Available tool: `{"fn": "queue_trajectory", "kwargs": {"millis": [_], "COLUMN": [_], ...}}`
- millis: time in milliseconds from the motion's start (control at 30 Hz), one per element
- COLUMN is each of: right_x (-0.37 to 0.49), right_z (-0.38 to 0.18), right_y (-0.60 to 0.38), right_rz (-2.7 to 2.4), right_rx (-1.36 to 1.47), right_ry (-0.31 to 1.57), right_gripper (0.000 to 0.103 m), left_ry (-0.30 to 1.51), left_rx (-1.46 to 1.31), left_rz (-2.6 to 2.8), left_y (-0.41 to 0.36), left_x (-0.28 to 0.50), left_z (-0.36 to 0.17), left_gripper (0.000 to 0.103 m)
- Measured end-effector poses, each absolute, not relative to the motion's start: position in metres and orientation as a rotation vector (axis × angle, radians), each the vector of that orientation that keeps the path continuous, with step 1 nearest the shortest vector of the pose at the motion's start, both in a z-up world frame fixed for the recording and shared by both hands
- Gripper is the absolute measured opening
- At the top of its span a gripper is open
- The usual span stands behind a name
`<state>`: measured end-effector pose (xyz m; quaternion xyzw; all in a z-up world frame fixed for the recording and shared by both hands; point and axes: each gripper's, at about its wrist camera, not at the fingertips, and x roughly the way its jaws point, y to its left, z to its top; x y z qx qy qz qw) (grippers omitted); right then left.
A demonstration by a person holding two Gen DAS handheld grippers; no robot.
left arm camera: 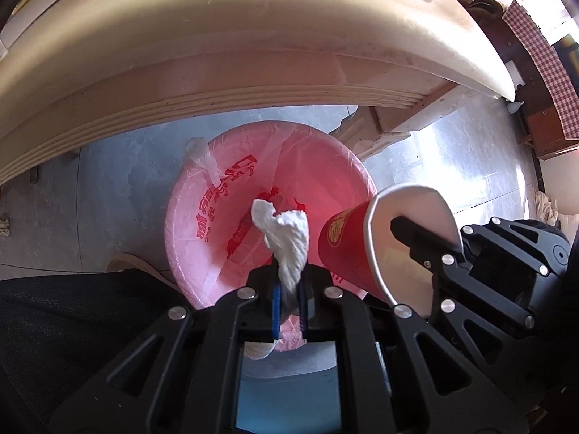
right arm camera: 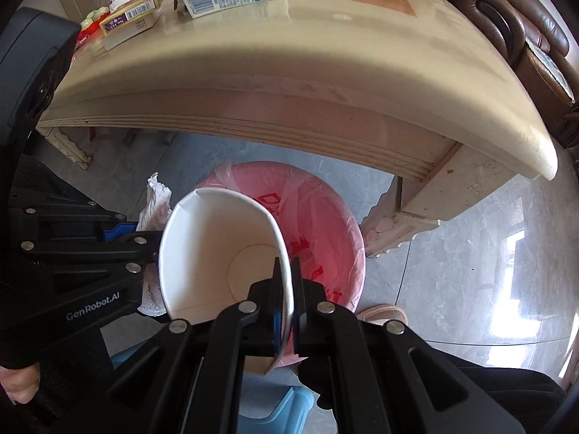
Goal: Collect trash
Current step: 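Carry the tissue and red cup with both tools over the pink trash bin, then open both tools to drop the tissue and red cup into the bin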
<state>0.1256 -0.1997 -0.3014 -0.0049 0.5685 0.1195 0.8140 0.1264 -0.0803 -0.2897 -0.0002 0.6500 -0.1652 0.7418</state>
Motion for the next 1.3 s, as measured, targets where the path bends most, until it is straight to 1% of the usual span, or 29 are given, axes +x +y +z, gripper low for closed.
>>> {"fn": "queue_trajectory", "kwargs": {"millis": [333, 567, 767, 967, 1000, 1033, 1067, 1100, 1133, 1167, 1200, 1233, 1267, 1300], "right_x": [0.138, 0.147, 0.157, 0.16, 0.16, 0.161, 0.161, 0.161, 0.161, 0.162, 0.161, 0.161, 0.161, 0.162], "right_z": [-0.338, -0.369, -0.391, -0.398, -0.398, -0.398, -0.398, -0.398, -0.399, -0.4, -0.399, -0.399, -0.398, -0.397], "right_y": [-0.197, -0.197, -0.2, -0.196, -0.195, -0.195, -0.195, -0.195, -0.195, -0.194, -0.194, -0.195, -0.196, -0.196], "right_rz": [0.257, 0.254, 0.242, 0.254, 0.254, 0.252, 0.253, 0.255, 0.252, 0.248, 0.244, 0.24, 0.238, 0.236], "right_rx": [0.004, 0.023, 0.028, 0.032, 0.031, 0.03, 0.03, 0.029, 0.026, 0.024, 0.025, 0.026, 0.028, 0.029], "right_ry": [1.291, 1.37, 1.408, 1.425, 1.421, 1.419, 1.418, 1.417, 1.418, 1.419, 1.416, 1.411, 1.408, 1.406], "right_gripper": [0.004, 0.004, 0.004, 0.005, 0.005, 0.006, 0.007, 0.008, 0.014, 0.024, 0.028, 0.038, 0.046, 0.047], "left_ry": [1.513, 1.535, 1.541, 1.577, 1.578, 1.584, 1.591, 1.593, 1.594, 1.59, 1.586, 1.585, 1.587, 1.587], "left_rx": [-0.126, -0.231, -0.174, -0.155, -0.148, -0.138, -0.132, -0.131, -0.125, -0.118, -0.112, -0.101, -0.092, -0.09], "left_rz": [-0.31, -0.29, -0.223, -0.204, -0.194, -0.183, -0.177, -0.178, -0.171, -0.166, -0.163, -0.154, -0.146, -0.144], "left_y": [-0.07, -0.069, -0.071, -0.071, -0.071, -0.07, -0.07, -0.07, -0.069, -0.068, -0.068, -0.069, -0.069, -0.069], "left_x": [0.141, 0.152, 0.156, 0.159, 0.159, 0.159, 0.16, 0.16, 0.16, 0.161, 0.162, 0.162, 0.163, 0.163], "left_z": [-0.328, -0.352, -0.372, -0.385, -0.386, -0.386, -0.387, -0.386, -0.386, -0.385, -0.384, -0.384, -0.384, -0.384], "left_gripper": [0.008, 0.008, 0.008, 0.008, 0.01, 0.022, 0.04, 0.048, 0.06, 0.061, 0.061, 0.065, 0.07, 0.07]}}
